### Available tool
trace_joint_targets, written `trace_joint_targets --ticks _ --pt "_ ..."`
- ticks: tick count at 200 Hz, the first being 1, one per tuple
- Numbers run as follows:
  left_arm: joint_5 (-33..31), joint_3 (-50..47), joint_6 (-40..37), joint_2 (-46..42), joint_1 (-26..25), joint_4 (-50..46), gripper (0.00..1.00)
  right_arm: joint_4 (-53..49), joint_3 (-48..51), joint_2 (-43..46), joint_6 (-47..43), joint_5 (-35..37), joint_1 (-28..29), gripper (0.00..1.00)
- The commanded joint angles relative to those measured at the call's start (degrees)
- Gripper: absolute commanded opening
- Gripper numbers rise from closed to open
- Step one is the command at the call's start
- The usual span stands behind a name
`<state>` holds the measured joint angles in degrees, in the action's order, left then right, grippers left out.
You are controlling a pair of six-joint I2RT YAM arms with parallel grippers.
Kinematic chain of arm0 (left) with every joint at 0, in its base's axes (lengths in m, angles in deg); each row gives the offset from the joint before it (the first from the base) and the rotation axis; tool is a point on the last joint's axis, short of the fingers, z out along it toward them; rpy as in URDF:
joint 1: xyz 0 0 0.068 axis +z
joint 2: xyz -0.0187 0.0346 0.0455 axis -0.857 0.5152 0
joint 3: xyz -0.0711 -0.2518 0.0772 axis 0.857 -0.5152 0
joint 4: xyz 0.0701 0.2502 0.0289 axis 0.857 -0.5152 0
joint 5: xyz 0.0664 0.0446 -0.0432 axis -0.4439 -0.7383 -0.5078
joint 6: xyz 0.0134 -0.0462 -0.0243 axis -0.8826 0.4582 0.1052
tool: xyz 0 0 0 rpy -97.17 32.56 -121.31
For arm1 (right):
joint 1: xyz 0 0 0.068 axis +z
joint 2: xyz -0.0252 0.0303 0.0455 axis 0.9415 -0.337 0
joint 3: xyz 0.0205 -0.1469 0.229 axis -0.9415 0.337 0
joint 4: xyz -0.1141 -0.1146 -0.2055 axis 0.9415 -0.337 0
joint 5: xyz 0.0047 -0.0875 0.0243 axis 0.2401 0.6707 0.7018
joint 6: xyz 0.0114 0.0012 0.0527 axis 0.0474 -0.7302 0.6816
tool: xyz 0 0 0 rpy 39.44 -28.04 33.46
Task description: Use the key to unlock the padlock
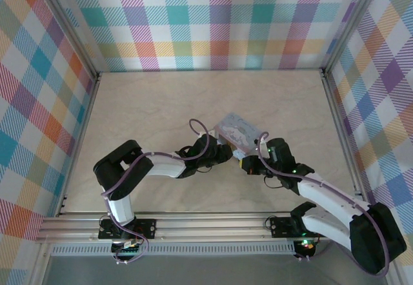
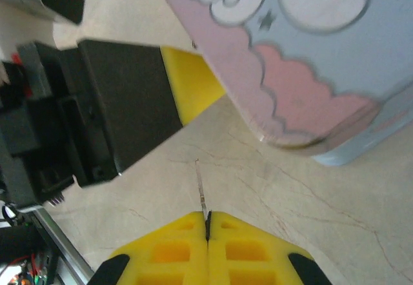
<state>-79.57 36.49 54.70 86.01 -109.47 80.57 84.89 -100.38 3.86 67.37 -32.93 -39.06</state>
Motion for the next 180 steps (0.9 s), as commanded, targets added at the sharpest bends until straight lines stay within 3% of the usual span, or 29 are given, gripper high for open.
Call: trace_joint_targets --ticks 1,87,180 --pt "1.97 2.15 2.59 -2.10 0.47 -0.97 0.29 1.30 1.91 0.34 -1.82 3.65 2.24 0.00" --pt "3.04 4.26 7.05 -4.13 0.47 -7.96 0.28 11.14 6.88 0.71 -6.55 13.72 6.14 0.00" --pt "3.70 4.90 9.32 -3.64 0.38 -8.50 0.28 19.74 7.57 -5.50 -8.20 17.21 9.78 0.00"
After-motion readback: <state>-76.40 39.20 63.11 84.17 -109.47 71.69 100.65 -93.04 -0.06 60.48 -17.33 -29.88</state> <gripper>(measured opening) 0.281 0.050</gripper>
